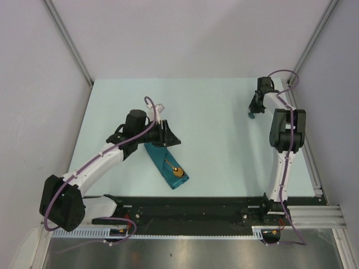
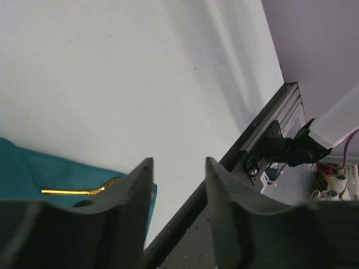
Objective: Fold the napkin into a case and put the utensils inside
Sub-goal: Pick up the spoon from the corner of the board, then pass from the right arm to the left, then pass from the left arm to the right, then insert the spoon into the folded napkin.
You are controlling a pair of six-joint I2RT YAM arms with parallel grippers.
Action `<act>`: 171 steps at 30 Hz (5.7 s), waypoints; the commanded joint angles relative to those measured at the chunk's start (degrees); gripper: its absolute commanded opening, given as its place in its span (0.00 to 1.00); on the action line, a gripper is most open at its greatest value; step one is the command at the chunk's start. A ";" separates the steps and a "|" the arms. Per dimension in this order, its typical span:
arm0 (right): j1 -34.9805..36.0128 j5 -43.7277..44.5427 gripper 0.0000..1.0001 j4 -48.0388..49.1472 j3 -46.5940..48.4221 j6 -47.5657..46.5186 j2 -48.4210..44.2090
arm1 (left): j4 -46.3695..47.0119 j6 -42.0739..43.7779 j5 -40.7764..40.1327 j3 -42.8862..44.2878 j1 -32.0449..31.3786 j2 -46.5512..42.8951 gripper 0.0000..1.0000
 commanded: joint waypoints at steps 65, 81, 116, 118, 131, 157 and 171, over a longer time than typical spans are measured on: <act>50.28 -40.61 0.00 50.56 -64.04 33.01 -51.08 | 28.63 -17.95 23.59 -15.50 17.92 -9.11 0.18; 50.71 -37.87 0.00 2.87 -53.86 26.43 -49.24 | -2.77 -4.39 -5.16 -5.29 20.39 4.24 0.21; 46.23 -42.09 0.00 -25.73 -31.79 12.27 -27.18 | 3.30 -6.76 -7.09 -4.50 19.77 15.15 0.00; 46.14 -42.44 0.00 -25.56 -30.82 12.62 -26.39 | 2.77 -7.47 -7.45 -3.98 19.60 16.11 0.00; 45.35 -41.57 0.00 -24.94 -31.87 13.50 -26.03 | 1.63 -7.91 -8.06 -2.83 18.72 17.17 0.00; 46.32 -45.34 0.00 -17.31 -29.41 19.47 -22.17 | -4.35 -11.60 -11.93 -0.46 17.23 22.88 0.00; 47.72 -47.19 0.00 -7.03 -28.62 27.11 -18.66 | -4.52 -11.69 -11.93 -0.63 16.87 22.97 0.00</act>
